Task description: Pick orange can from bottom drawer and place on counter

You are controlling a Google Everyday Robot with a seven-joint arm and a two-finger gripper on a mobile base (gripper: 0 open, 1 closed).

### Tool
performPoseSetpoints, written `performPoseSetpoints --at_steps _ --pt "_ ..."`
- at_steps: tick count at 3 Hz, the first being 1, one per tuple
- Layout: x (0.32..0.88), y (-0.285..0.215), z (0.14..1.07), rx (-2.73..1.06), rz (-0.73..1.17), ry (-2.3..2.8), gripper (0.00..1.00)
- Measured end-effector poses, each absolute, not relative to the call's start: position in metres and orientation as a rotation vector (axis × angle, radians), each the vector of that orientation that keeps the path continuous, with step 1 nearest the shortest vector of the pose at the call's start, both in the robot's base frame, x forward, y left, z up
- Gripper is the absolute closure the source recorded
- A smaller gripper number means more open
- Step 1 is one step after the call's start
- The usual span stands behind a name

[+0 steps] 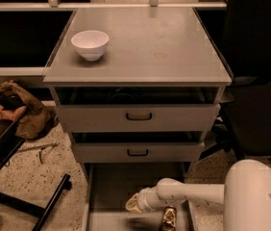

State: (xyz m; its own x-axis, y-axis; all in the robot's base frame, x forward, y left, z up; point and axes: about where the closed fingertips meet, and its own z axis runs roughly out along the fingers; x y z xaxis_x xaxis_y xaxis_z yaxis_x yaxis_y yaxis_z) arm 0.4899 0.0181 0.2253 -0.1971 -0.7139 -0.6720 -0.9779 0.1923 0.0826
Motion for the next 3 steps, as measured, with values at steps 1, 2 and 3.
performPoseSetpoints --at_steps 1,2,3 --pt "0.49 0.018 0.225 -1.576 0.704 1.98 0.34" --pt "0.49 0.018 0.225 -1.576 0.704 1.98 0.11" --pt "0.489 0.004 0.227 -1.537 0.654 2.029 0.0"
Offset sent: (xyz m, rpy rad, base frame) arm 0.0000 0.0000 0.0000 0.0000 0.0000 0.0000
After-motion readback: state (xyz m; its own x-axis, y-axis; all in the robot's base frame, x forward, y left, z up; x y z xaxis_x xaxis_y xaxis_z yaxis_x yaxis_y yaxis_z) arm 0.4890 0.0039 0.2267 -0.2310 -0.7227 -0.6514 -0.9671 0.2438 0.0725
